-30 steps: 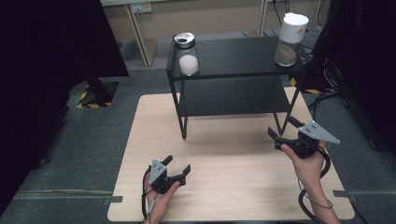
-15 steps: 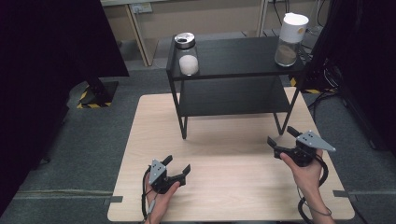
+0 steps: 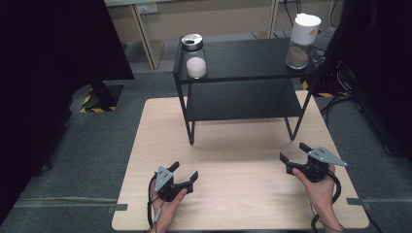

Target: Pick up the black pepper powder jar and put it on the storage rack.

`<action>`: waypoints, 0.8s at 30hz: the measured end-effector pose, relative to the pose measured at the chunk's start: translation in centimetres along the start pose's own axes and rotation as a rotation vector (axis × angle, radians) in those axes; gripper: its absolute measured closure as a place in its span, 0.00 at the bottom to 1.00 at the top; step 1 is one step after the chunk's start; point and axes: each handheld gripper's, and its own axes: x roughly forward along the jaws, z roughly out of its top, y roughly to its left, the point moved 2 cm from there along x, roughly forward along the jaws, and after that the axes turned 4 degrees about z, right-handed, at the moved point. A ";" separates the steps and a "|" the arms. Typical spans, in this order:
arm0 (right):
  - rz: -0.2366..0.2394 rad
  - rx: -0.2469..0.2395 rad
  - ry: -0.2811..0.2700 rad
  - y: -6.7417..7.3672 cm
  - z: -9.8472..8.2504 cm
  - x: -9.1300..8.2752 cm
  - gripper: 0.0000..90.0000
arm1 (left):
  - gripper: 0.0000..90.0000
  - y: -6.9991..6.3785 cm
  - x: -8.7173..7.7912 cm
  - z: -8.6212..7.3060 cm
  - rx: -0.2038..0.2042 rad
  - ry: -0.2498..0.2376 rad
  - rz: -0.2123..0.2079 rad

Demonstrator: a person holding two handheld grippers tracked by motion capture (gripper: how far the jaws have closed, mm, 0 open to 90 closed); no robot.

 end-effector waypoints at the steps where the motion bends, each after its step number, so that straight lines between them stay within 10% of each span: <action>1: 0.001 0.003 0.006 0.0 -0.2 0.0 0.11 | 0.12 0.0 0.0 0.0 0.000 0.000 0.000; 24: -0.024 0.003 0.025 0.0 -2.9 -0.3 0.10 | 0.12 0.0 0.0 0.0 -0.001 -0.003 0.002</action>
